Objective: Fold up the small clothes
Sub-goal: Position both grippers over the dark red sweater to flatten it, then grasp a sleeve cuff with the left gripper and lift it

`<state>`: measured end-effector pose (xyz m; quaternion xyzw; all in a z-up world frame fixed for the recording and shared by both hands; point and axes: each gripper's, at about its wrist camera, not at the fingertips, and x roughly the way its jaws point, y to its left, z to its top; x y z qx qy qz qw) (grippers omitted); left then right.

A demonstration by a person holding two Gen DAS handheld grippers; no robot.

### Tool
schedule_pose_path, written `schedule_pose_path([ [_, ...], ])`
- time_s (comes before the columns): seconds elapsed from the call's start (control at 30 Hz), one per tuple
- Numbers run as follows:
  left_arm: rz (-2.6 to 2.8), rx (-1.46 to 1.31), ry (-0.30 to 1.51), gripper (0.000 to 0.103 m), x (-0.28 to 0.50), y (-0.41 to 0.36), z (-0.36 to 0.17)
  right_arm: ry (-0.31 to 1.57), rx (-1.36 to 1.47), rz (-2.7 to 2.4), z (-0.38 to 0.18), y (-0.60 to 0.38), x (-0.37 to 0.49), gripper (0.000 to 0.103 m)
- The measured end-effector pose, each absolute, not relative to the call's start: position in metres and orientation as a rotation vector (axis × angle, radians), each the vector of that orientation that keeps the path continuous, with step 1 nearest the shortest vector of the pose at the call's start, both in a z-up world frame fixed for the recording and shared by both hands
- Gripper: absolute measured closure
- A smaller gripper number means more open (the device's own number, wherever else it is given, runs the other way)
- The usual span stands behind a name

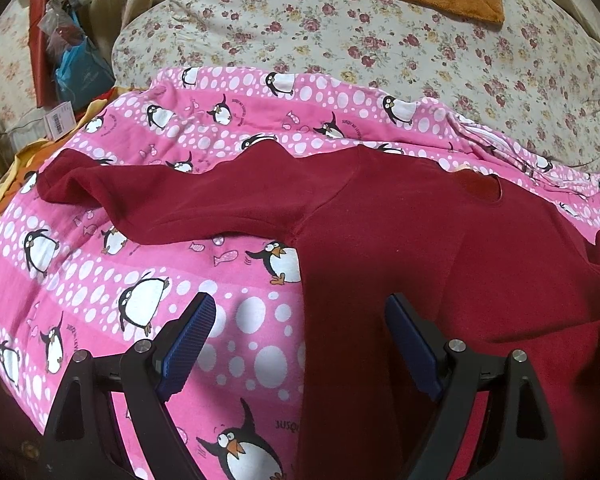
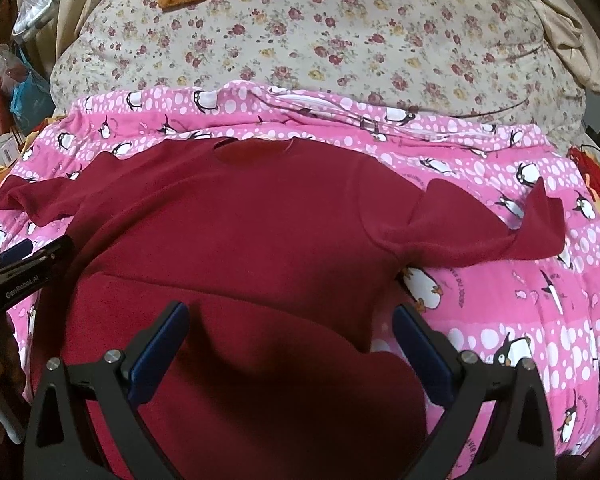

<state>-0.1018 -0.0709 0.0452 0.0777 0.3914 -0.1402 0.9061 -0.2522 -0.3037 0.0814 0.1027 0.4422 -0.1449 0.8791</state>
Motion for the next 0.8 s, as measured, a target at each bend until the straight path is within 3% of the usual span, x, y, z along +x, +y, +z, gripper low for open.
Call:
schedule_pose_path([
  [0.53,-0.282,0.141,0.804,0.033,-0.099,-0.068,0.049,0.926,0.226,-0.321,0.080,-0.307,-0.247,0.000],
  [0.8,-0.202,-0.006,0.789,0.035,-0.076,-0.021,0.077,0.937,0.207,-0.302,0.081,-0.306,-0.241,0.000],
])
